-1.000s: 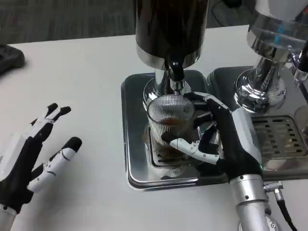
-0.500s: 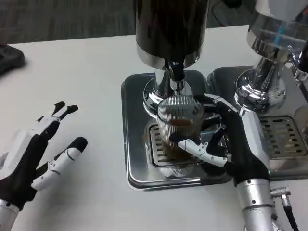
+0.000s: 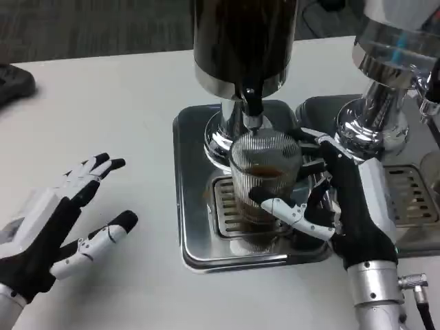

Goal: Grasp the cup under the faucet to collect the drink, then remove the cup.

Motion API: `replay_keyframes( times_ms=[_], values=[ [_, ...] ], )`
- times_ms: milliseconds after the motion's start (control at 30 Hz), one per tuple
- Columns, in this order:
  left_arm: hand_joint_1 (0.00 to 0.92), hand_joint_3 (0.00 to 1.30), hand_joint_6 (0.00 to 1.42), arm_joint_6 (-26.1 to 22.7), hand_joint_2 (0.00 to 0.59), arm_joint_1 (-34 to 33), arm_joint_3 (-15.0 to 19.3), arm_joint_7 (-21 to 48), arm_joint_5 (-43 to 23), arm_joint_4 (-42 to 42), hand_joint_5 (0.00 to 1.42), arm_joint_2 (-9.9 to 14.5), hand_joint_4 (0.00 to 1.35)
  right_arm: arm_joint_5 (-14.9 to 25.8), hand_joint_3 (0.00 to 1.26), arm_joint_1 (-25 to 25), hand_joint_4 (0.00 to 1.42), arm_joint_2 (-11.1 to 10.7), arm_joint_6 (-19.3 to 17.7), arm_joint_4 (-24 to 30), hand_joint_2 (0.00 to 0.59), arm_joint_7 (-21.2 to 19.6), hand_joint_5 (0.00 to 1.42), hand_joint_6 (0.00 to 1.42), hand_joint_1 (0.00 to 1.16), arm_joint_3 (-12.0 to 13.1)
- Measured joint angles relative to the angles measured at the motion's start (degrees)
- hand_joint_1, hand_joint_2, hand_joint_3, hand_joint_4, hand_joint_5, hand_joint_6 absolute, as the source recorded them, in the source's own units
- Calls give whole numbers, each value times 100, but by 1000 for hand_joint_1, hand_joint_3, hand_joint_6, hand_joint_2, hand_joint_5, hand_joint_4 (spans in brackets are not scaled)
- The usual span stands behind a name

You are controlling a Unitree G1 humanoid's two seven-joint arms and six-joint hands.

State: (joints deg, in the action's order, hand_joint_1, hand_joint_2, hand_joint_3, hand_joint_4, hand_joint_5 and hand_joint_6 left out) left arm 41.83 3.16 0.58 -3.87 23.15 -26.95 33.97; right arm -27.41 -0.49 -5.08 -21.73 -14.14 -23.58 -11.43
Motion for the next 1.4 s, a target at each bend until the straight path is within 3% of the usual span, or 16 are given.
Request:
replay_keyframes(
  times_ms=[300,700,867,1400],
  values=[
    [0,51,0,27,196,102,-340,61,470,176,0,324,0,-10,471,323,564,-14,-8,280,210,33,793,1049,867,-18],
    [0,0,0,97,195,154,-472,64,685,326,0,579,0,-68,471,705,564,-71,-98,743,210,91,793,1049,867,-28],
    [0,0,0,123,199,149,-615,64,881,294,0,630,0,-141,471,877,564,-50,-117,870,210,94,793,1049,867,-100],
    [0,0,0,219,201,175,-627,-102,975,295,0,639,0,-247,484,1303,564,-135,-301,1493,220,253,811,1051,860,-230]
  ],
)
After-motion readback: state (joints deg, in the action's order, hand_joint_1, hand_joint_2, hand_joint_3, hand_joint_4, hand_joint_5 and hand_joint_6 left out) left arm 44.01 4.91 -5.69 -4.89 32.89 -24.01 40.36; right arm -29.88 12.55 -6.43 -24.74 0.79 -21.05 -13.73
